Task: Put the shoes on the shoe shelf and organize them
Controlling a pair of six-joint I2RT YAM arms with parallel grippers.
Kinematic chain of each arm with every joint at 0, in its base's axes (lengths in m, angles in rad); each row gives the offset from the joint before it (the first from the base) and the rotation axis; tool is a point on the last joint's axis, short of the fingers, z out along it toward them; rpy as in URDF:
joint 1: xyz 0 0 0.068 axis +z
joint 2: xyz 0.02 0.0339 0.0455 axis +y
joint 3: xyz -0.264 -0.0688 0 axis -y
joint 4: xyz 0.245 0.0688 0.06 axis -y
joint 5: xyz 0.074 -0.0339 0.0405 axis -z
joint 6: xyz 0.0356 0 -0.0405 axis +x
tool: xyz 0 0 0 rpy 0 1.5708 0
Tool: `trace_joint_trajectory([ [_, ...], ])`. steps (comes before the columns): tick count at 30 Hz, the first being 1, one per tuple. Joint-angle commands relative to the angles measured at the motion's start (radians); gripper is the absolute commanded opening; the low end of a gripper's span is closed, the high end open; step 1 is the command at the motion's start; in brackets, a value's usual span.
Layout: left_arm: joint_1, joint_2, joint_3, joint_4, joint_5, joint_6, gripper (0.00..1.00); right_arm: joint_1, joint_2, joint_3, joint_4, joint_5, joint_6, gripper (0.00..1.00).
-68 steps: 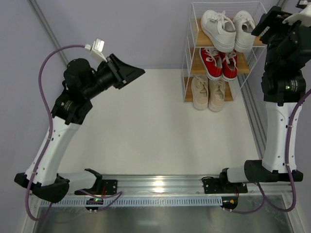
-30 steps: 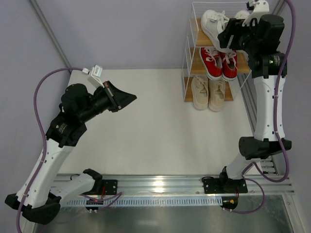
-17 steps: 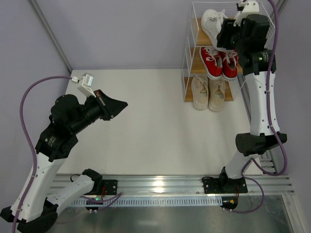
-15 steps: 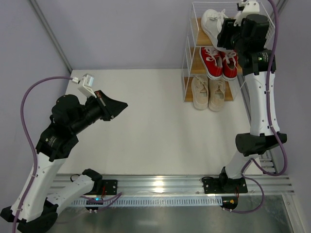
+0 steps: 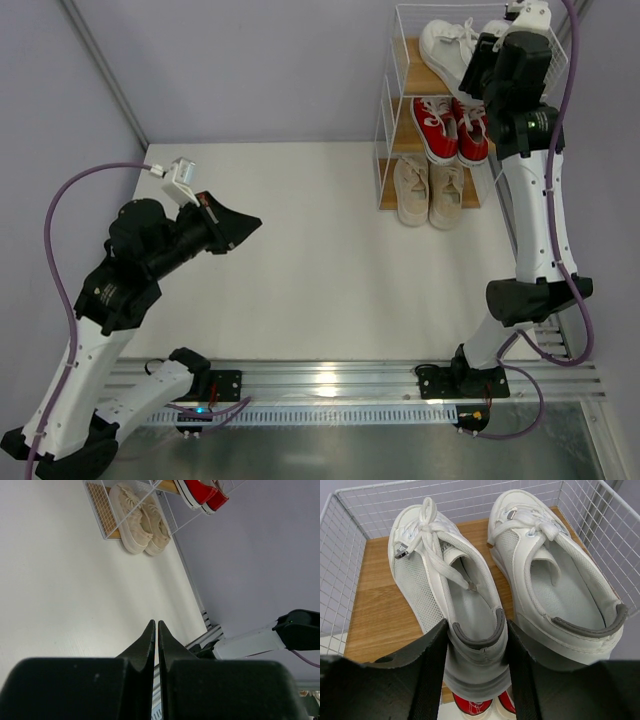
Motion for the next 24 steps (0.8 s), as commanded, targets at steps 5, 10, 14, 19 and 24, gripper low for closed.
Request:
trace_joint_trajectory([
  [5,-0.005,-0.046,-0.004,-0.02,-0.02,0.002,0.0,0.061,-0.06,-0.079,0.145,0.198,0.074,0.04],
  [10,-0.004,-0.066,0.005,-0.055,-0.043,0.015,0.0,0.092,-0.038,-0.063,0.152,0.205,0.098,0.04],
  [14,-0.004,-0.073,0.005,-0.061,-0.042,0.017,0.0,0.092,-0.063,-0.08,0.175,0.151,0.095,0.1],
  [19,-0.005,-0.059,0.004,-0.054,-0.025,0.012,0.0,0.09,-0.192,-0.177,0.273,0.094,0.059,0.61],
  [24,-0.005,-0.057,-0.009,-0.035,-0.014,0.003,0.0,0.052,-0.264,-0.169,0.261,0.041,0.043,0.68],
])
